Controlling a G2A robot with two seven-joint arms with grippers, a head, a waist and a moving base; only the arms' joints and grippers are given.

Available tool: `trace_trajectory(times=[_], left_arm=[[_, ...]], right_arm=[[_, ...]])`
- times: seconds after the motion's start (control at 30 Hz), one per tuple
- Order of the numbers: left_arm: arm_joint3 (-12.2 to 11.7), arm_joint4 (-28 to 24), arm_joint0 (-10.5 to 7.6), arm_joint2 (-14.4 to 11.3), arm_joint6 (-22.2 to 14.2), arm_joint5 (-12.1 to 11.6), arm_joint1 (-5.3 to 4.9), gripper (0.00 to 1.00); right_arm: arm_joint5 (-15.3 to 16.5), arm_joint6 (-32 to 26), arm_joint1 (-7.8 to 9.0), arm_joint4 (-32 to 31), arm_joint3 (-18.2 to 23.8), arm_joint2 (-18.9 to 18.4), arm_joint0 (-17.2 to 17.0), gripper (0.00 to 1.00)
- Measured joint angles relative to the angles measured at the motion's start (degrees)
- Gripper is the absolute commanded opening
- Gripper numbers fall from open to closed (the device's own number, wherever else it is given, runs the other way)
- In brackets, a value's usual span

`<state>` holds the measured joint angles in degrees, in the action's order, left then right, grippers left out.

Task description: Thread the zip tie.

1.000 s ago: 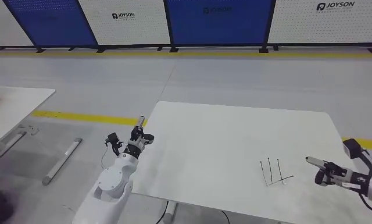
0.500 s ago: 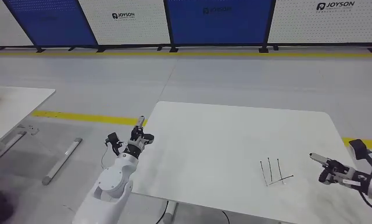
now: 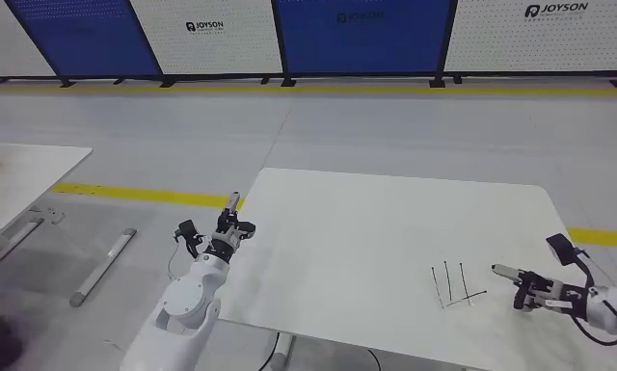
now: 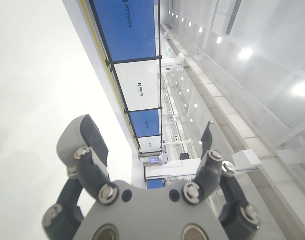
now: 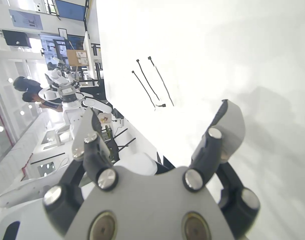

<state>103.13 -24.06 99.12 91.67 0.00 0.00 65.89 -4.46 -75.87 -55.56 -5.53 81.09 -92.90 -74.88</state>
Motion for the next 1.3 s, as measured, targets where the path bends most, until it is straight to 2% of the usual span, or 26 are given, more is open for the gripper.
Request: trace_trajectory(times=[0.2, 0.27, 0.33, 0.57, 1.0, 1.1, 1.3], left_arm=[[0.00, 0.00, 0.00, 0.00, 0.00, 0.00, 0.00, 1.00], [0.00, 0.00, 0.00, 0.00, 0.00, 0.00, 0.00, 1.00], [0.00, 0.00, 0.00, 0.00, 0.00, 0.00, 0.00, 1.00], [0.00, 0.00, 0.00, 0.00, 0.00, 0.00, 0.00, 1.00], [0.00, 0.00, 0.00, 0.00, 0.00, 0.00, 0.00, 1.00], [0.00, 0.00, 0.00, 0.00, 0.00, 0.00, 0.00, 1.00], [0.00, 0.00, 0.00, 0.00, 0.00, 0.00, 0.00, 1.00]], right_arm=[[0.16, -0.18, -0.06, 0.17, 0.22, 0.19, -0.15, 1.00], [3.50, -2.64, -0.15, 2.59, 0.73, 1.84, -0.64, 1.00], [8.89, -3.64, -0.02, 3.27, -0.07, 2.83, -0.33, 1.00], [12.16, -2.95, 0.39, 2.70, -2.07, 3.78, 1.18, 1.00], [12.47, -2.70, 0.40, 2.17, -1.86, 4.01, 1.21, 1.00], [11.20, -0.70, 0.12, -0.26, 0.07, 7.17, 2.02, 1.00], [9.48, -0.28, 0.23, -1.87, -2.25, 9.45, 3.98, 1.00]])
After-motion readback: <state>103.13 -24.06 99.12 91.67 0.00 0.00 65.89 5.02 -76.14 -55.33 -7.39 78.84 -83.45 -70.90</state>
